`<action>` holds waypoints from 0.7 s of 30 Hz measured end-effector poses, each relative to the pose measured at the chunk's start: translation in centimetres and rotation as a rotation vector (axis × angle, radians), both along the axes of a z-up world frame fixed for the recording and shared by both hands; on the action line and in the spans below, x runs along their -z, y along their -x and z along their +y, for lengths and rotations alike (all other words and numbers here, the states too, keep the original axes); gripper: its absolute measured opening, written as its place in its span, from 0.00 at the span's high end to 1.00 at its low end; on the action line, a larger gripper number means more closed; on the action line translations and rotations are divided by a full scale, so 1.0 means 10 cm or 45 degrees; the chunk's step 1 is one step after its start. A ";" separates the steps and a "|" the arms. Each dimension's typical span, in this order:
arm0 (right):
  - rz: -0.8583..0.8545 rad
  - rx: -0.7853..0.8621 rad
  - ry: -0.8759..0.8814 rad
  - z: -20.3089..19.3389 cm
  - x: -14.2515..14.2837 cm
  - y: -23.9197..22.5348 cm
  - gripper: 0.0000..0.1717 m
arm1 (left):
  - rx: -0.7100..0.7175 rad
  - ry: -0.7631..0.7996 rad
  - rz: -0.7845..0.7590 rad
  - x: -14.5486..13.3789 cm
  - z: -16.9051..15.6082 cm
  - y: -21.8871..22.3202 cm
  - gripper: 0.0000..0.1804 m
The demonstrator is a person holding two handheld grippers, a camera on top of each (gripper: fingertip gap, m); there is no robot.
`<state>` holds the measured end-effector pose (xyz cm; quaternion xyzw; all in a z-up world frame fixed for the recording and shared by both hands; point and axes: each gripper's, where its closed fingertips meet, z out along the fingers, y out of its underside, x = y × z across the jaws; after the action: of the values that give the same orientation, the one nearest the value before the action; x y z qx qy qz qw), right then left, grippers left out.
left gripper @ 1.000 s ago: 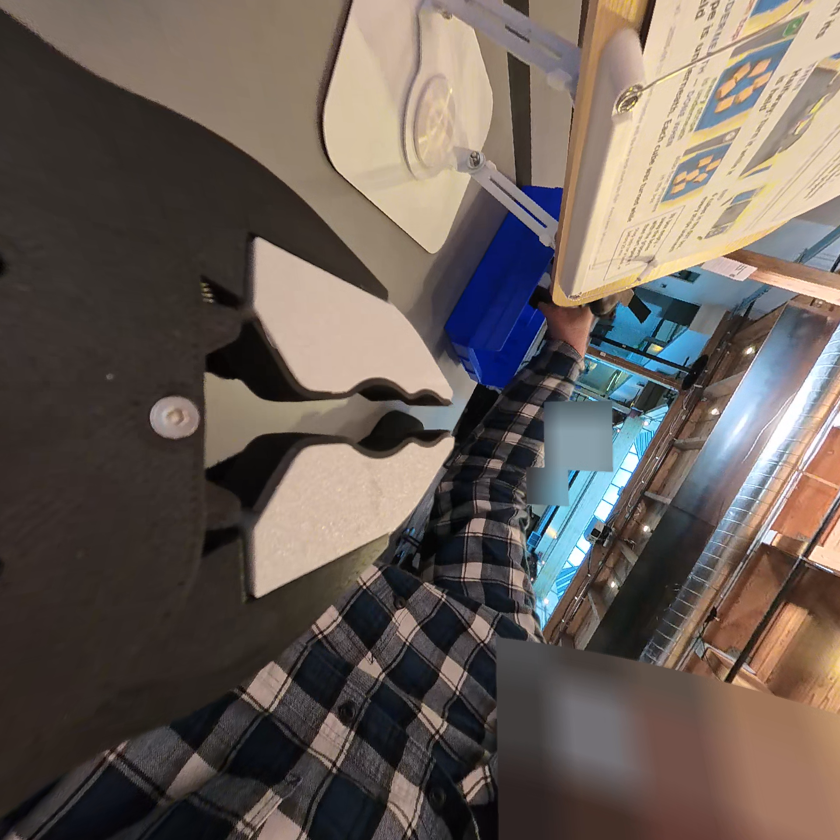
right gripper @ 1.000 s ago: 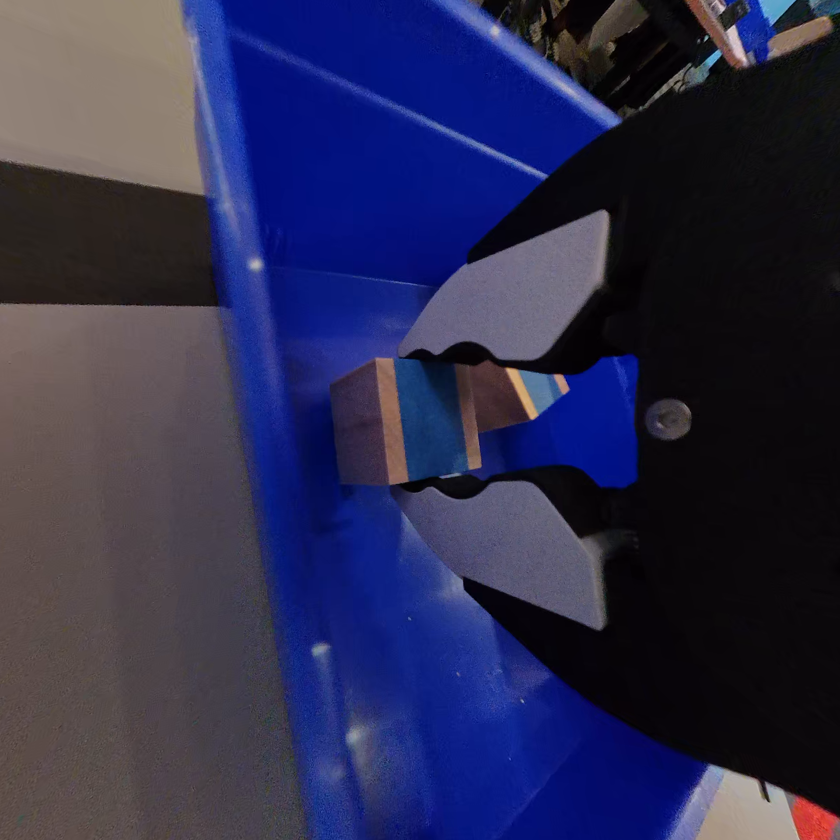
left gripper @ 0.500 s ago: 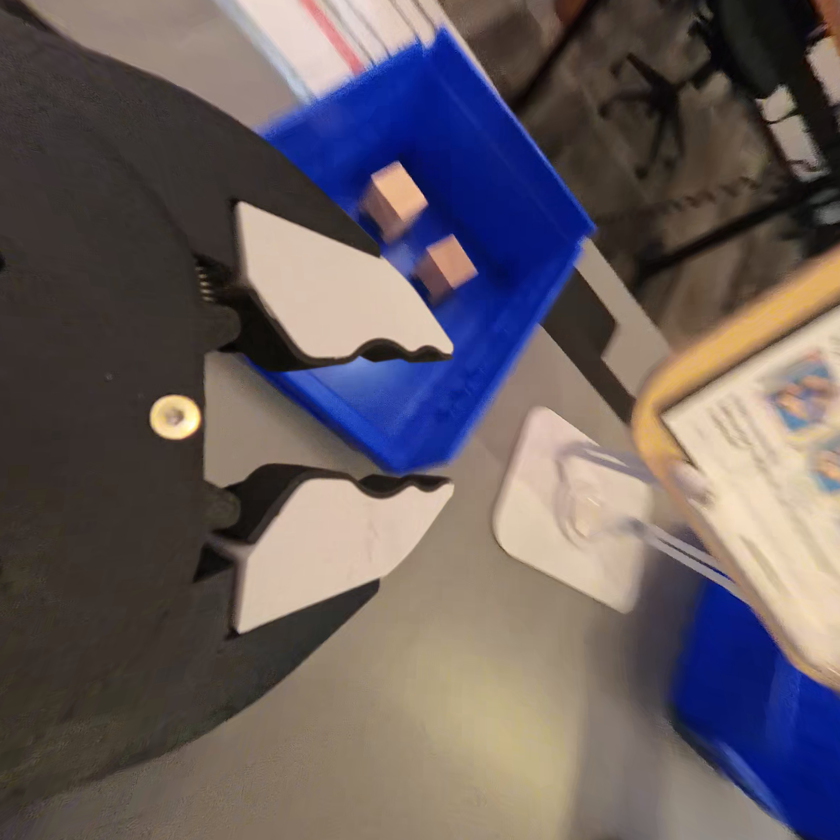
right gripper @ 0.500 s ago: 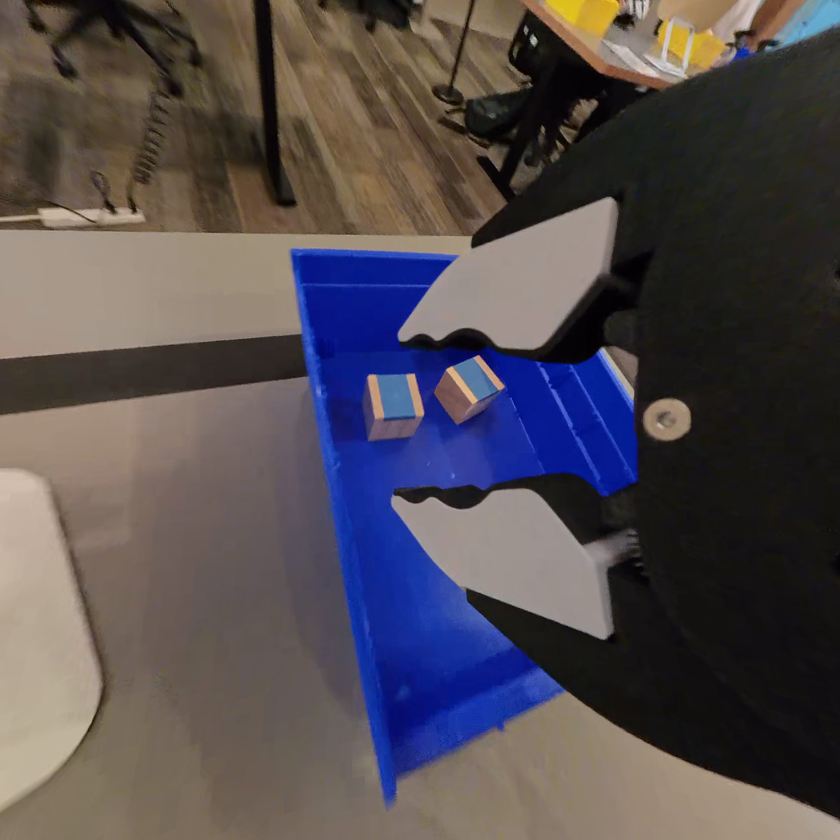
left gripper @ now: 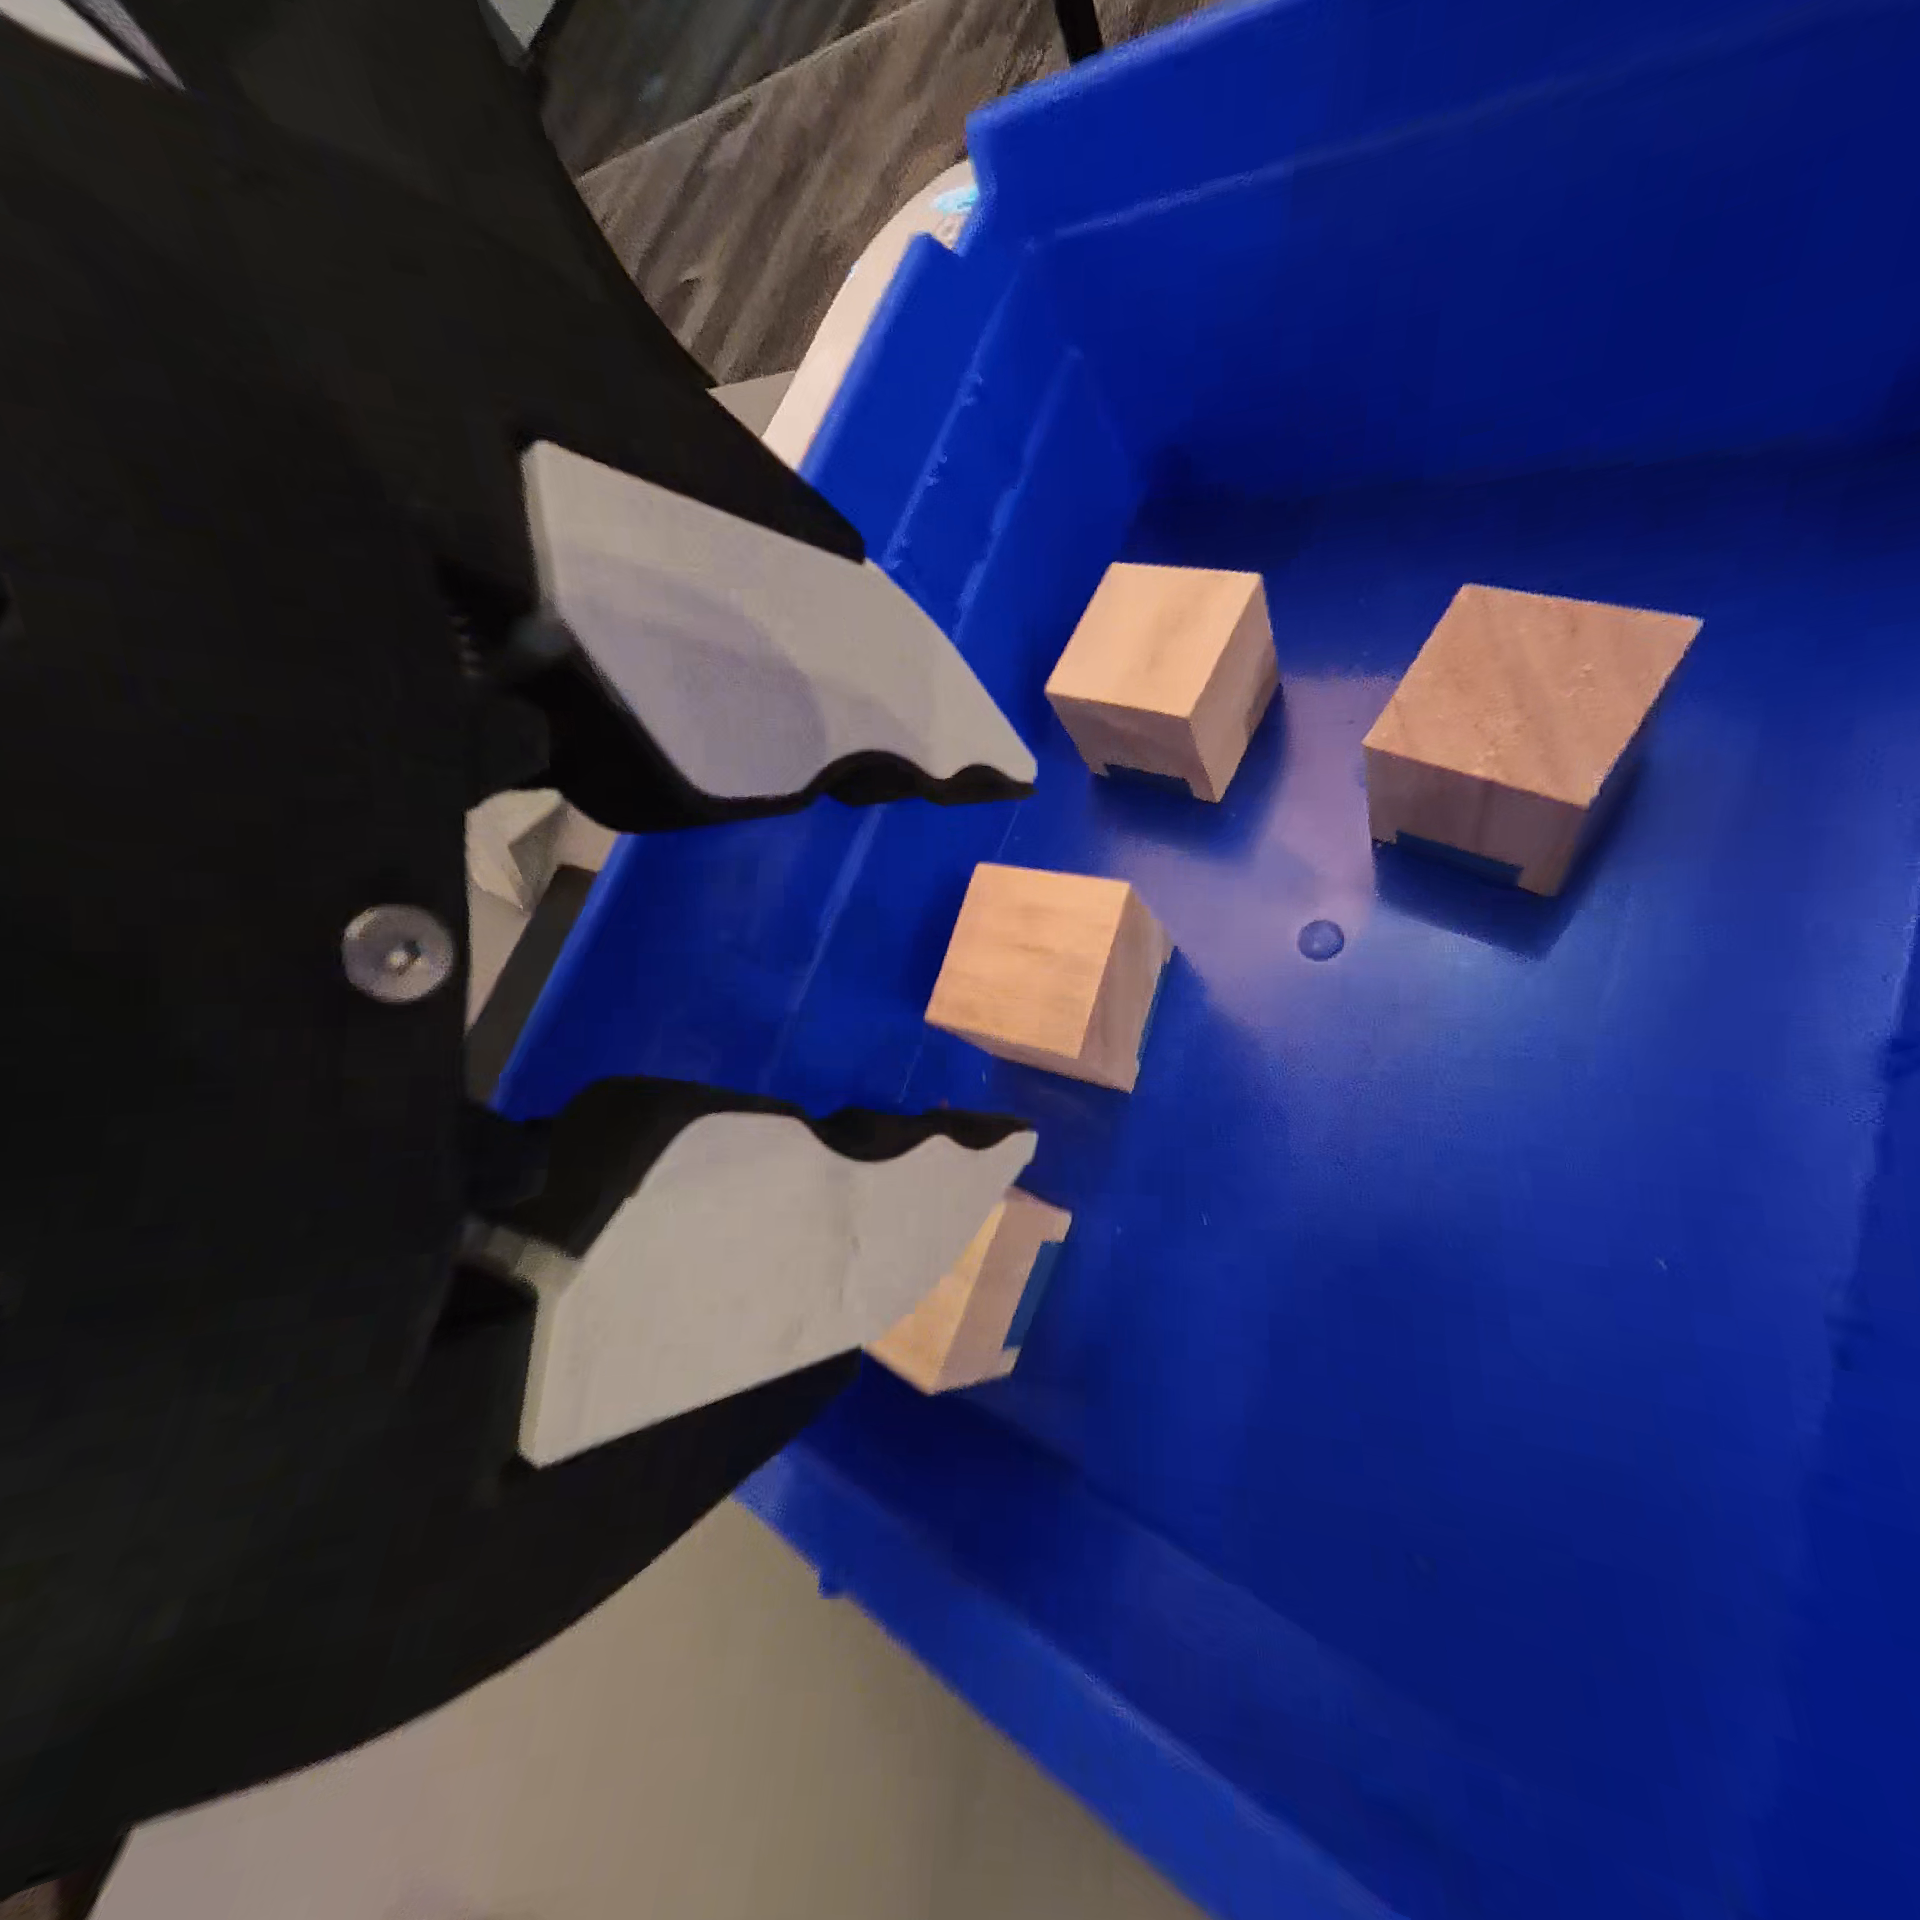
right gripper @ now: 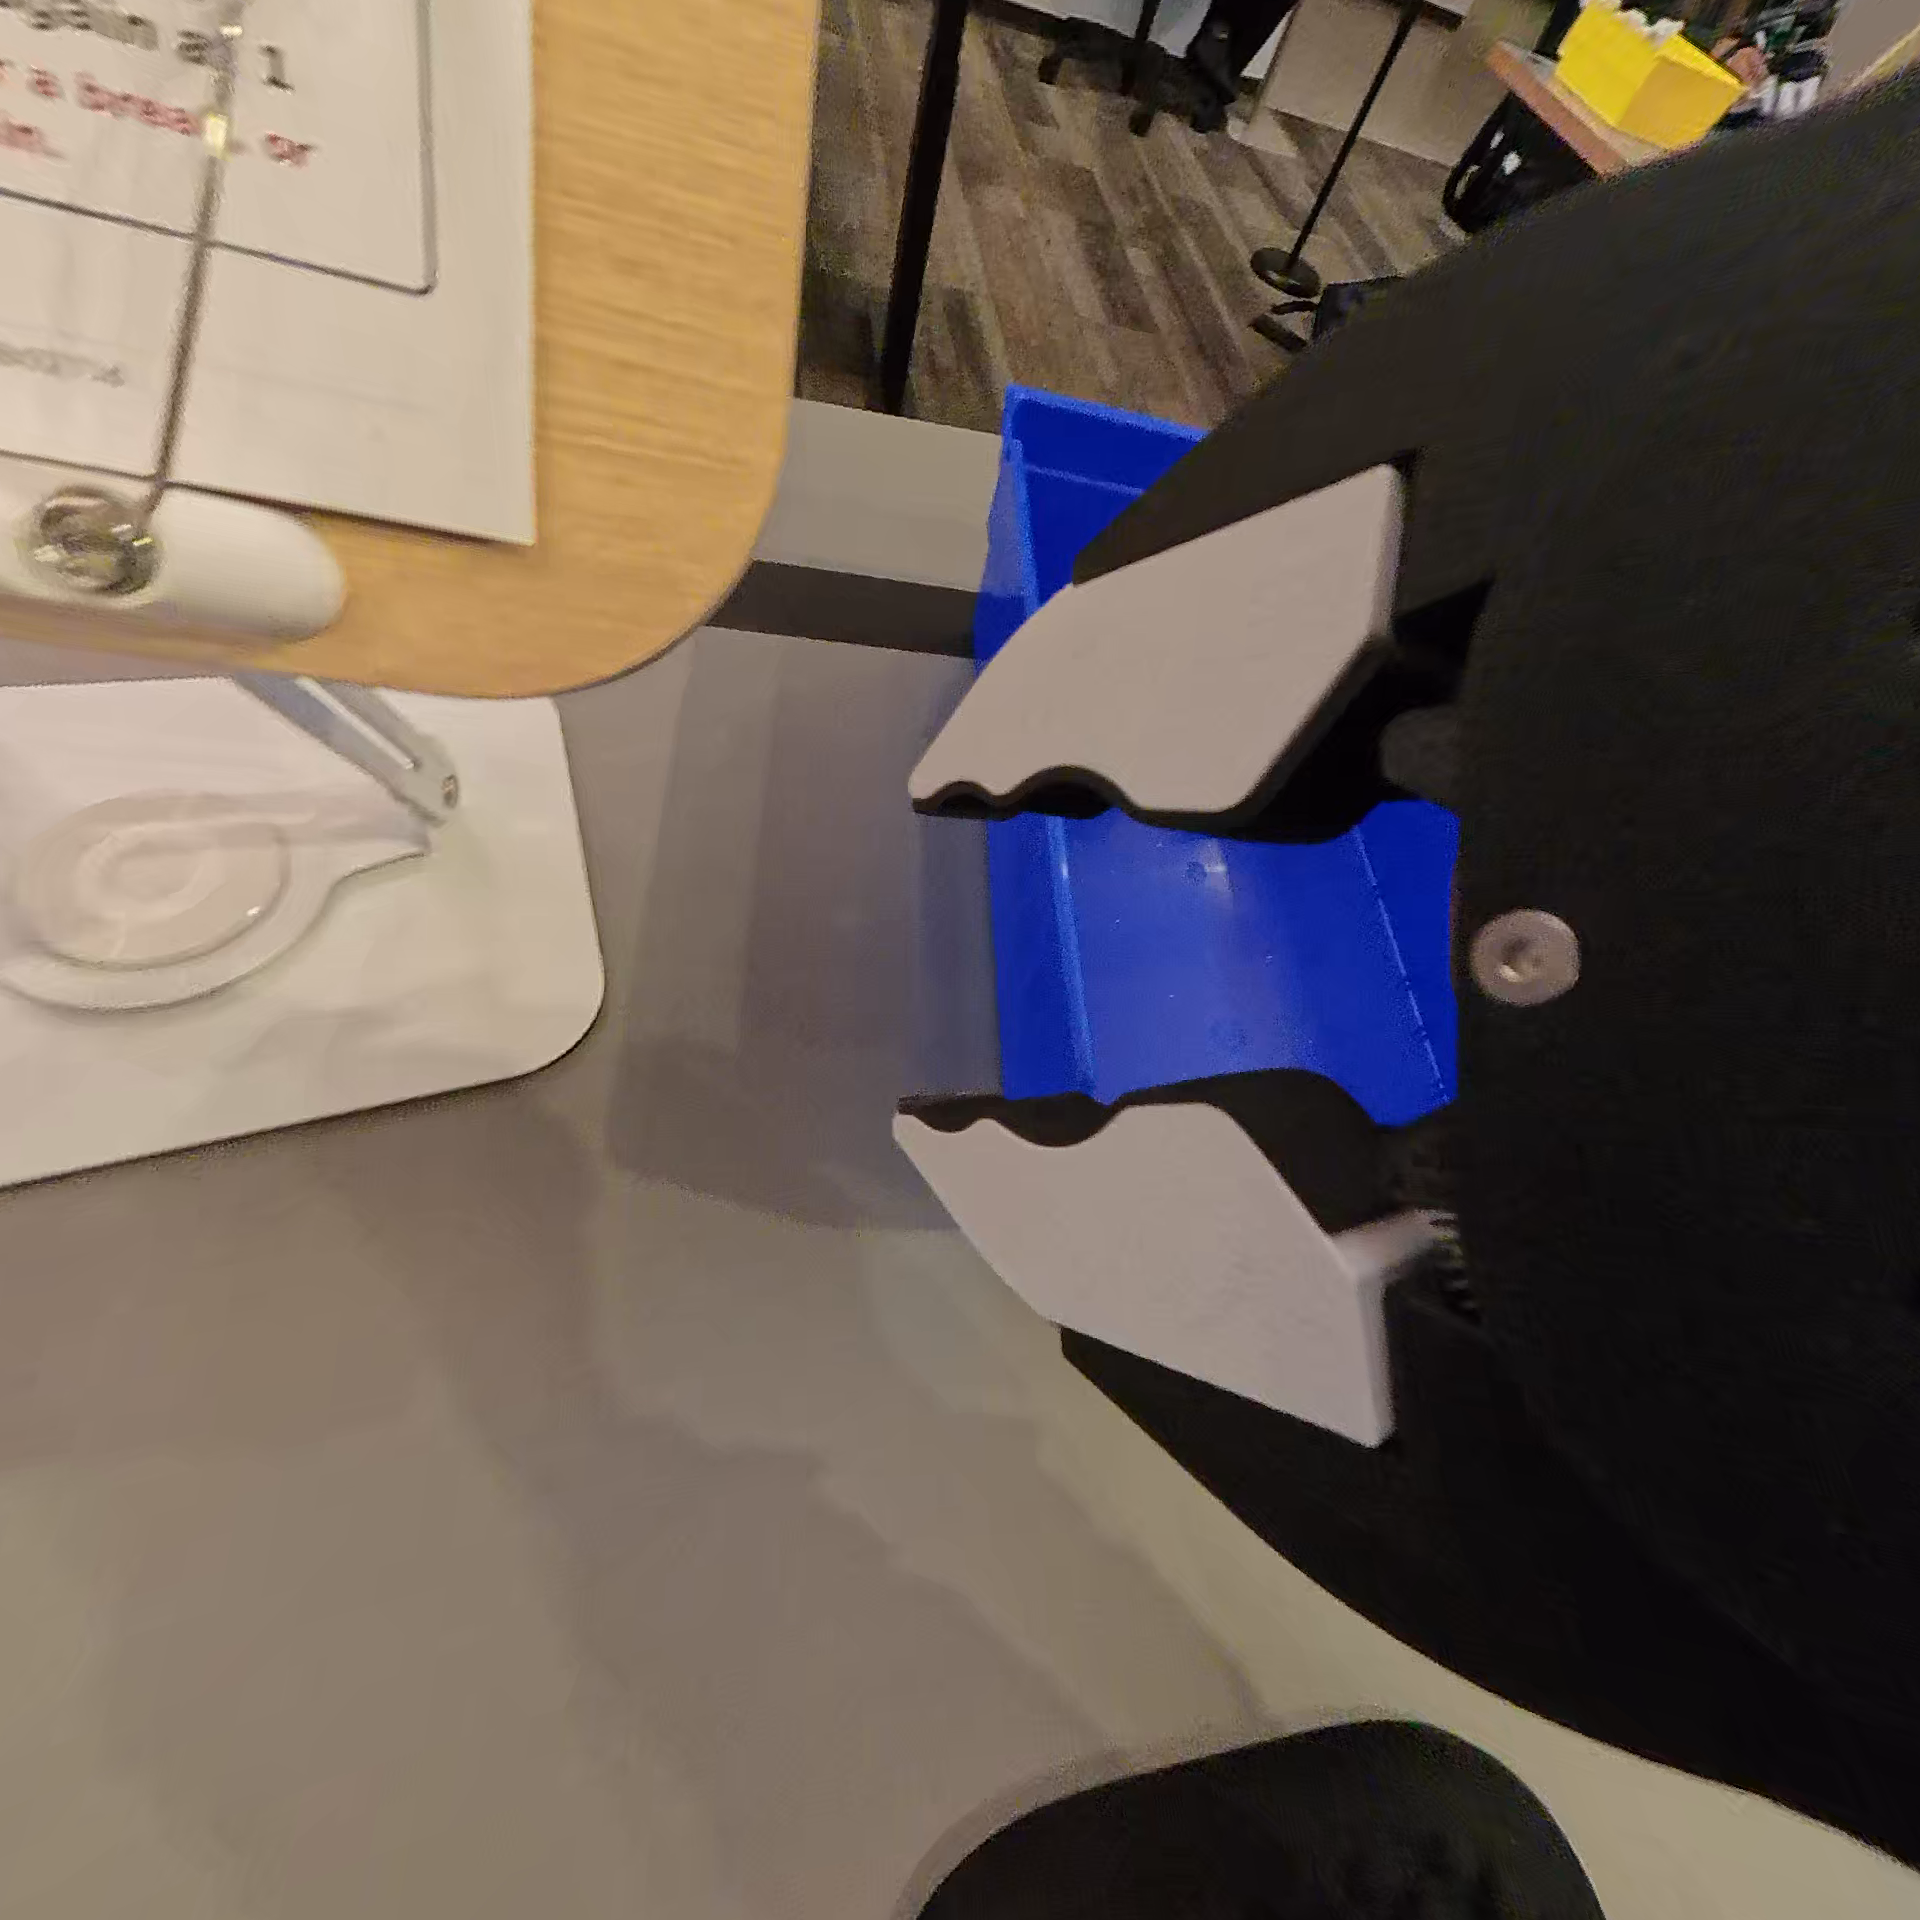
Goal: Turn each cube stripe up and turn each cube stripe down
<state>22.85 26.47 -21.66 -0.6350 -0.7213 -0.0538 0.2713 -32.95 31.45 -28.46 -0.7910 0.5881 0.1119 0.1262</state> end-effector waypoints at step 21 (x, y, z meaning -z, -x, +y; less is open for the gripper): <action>0.482 -0.440 -0.467 -0.75 -0.77 1.58 0.58 | -0.080 0.047 -1.673 -1.46 -0.64 -1.52 0.75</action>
<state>7.08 19.01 -13.98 -0.4424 -0.7335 -0.0170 0.5158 -17.75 25.06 -13.85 -0.7135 0.3670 -0.4009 0.4422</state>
